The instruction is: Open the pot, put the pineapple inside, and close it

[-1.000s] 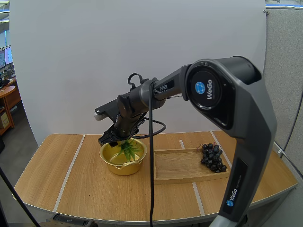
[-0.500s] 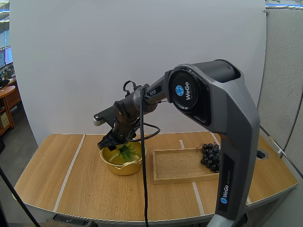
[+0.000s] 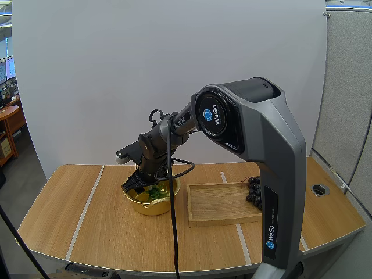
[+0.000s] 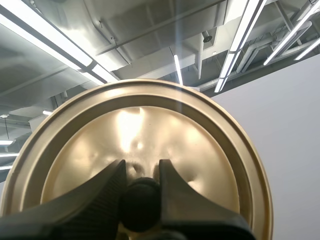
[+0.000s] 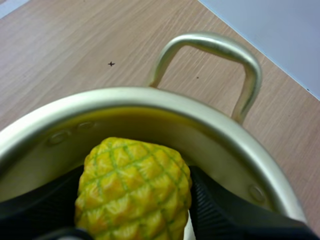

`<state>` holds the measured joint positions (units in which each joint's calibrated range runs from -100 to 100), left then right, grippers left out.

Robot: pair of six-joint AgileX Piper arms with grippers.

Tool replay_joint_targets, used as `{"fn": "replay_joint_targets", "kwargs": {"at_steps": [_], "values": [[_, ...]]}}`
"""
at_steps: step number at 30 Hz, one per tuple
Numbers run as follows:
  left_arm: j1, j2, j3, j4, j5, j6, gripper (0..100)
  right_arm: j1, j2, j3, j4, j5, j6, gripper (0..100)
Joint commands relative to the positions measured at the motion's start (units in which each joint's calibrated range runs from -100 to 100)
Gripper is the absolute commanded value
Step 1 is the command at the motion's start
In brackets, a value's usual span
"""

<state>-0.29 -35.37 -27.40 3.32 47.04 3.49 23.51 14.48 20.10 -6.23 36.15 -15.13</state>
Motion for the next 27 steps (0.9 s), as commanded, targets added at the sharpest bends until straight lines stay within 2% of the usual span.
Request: {"fn": "replay_joint_targets", "kwargs": {"at_steps": [1, 3, 4, 12, 27], "values": [[-0.03, -0.20, -0.57, 0.65, -1.57, -0.61, 0, -0.03, -0.23, -0.38, -0.21, -0.62, -0.65, 49], [-0.03, -0.20, -0.57, 0.65, -1.57, -0.61, 0, -0.03, -0.23, -0.38, -0.21, -0.62, -0.56, 93], [-0.03, -0.20, -0.57, 0.65, -1.57, -0.61, 0, -0.10, -0.37, -0.38, -0.21, -0.62, -0.56, 100], [-0.03, -0.20, -0.57, 0.65, -1.57, -0.61, 0, -0.11, -4.54, -0.38, -0.11, 1.83, -0.21, 100], [-0.03, -0.20, -0.57, 0.65, -1.57, -0.61, 0, -0.11, -27.26, -0.38, 0.71, 19.91, 2.09, 100]]}}
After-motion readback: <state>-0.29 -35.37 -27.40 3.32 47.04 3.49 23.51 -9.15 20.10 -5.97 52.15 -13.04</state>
